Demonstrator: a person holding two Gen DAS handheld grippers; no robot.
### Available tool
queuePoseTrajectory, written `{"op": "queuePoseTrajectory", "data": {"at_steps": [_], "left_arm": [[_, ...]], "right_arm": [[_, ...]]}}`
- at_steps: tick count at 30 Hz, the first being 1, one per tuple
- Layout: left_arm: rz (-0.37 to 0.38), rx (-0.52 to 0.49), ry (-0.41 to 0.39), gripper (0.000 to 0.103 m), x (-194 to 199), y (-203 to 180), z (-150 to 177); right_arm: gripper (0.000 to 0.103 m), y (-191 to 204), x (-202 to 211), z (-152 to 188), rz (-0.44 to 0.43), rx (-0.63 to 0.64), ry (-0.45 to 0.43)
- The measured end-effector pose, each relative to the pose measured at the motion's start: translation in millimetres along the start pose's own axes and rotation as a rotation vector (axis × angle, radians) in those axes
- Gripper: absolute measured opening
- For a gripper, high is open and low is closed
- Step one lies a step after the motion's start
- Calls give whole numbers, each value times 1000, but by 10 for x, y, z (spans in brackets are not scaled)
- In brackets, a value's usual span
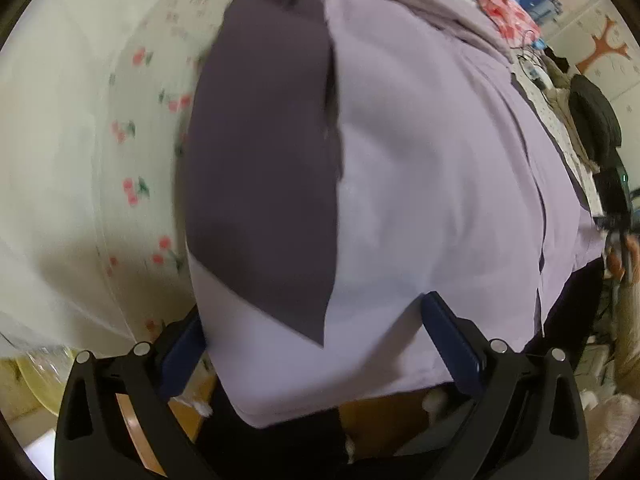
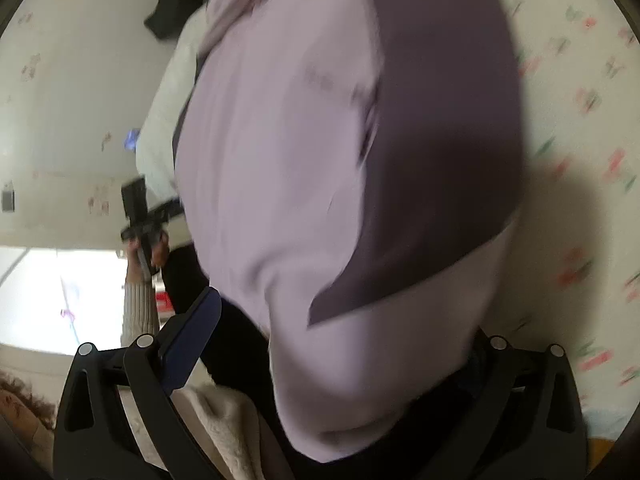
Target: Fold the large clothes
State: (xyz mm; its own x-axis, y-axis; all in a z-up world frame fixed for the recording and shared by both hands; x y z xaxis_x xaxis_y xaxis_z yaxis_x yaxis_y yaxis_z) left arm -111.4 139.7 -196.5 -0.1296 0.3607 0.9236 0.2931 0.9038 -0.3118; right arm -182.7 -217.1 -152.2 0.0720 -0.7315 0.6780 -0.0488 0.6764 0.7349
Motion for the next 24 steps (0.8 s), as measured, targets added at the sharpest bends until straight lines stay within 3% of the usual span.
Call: {"op": "queuePoseTrajectory", "data": {"at_steps": [2, 5, 8, 9, 10, 11, 13, 16, 24], "left_arm": [[17, 16, -12, 96, 15, 29, 21], [49, 126, 0, 96, -34, 196, 15], [79, 96, 36, 95, -84, 104, 37], [92, 57, 57, 87, -97, 16, 70], [79, 34, 65, 79, -100, -32, 79], [58, 16, 78, 73, -97, -80, 106], [60, 20, 68, 46, -28, -132, 116], [106, 57, -23, 27, 290, -204, 50], [235, 53, -318, 19, 1548, -665, -378]], "right_arm": [[97, 68, -64, 42, -21, 5, -17], [96, 126, -57, -67, -74, -15, -92], [65, 224, 13, -62, -83, 25, -161], [48, 240, 24, -32, -79, 33, -171], [39, 254, 36, -41, -67, 39, -190], [38, 261, 66, -61, -71, 38, -211], [30, 313, 151, -85, -114, 43, -268], [26, 496, 384, -187, -197, 70, -374], [22, 1311, 1438, -534, -331, 169, -661]]}}
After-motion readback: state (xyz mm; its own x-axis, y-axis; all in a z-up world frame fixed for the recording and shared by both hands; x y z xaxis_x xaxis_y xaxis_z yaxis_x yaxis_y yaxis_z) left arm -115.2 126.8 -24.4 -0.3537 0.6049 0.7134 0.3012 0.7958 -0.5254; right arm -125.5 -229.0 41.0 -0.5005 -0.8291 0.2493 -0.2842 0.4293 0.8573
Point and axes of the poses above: each gripper's, at about its wrist camera, not at the fingertips, and x roughly against the way its jaws point, y to its left, z to its underside, the point moved 9 cm from there along -x, roughly the way its jaws point, and after that the axes turned 3 degrees about y, right-handed, at the moved point
